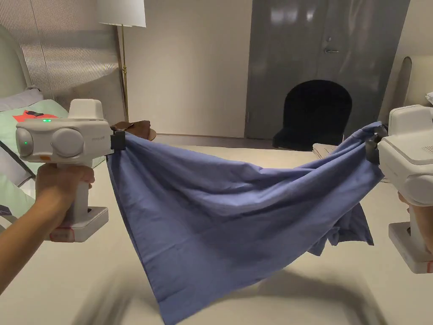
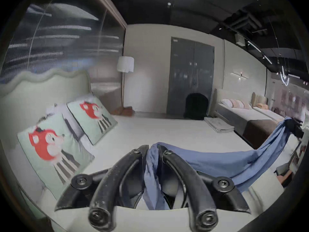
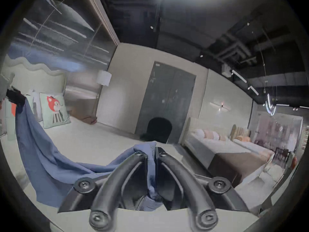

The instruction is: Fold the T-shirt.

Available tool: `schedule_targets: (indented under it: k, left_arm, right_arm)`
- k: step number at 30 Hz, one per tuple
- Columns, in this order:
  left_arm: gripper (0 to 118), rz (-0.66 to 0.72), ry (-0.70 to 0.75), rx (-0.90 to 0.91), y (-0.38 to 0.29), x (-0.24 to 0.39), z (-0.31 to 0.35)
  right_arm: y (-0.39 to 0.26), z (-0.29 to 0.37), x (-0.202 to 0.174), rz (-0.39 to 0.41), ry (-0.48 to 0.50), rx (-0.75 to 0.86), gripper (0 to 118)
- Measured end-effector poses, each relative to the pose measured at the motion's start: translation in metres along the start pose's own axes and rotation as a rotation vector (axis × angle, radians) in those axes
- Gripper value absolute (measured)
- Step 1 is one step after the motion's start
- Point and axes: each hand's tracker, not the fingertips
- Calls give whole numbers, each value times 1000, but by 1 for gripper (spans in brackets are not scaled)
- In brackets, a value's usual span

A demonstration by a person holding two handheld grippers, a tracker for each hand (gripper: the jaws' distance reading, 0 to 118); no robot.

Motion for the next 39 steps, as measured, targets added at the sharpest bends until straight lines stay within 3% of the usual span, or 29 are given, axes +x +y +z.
schedule_targets:
  k: [6, 10, 20, 29, 39]
  left_arm:
    - [8, -104, 121, 135, 41, 4, -32]
    - [8, -138, 171, 126, 39, -1, -59]
    - [8, -103, 194, -56, -59, -32, -97]
    - [8, -51, 170, -250, -185, -56, -51]
    - [8, 27, 152, -400, -290, -75, 62]
  right_arm:
    - [21, -36, -2, -22, -75, 67, 6]
    - [10, -55, -9, -41, -80, 67, 6]
    - [-83, -72, -46, -42, 23, -135, 6]
    - [-186, -16, -56, -129, 108, -365, 6]
    - [-248, 103, -46, -219, 168, -510, 6]
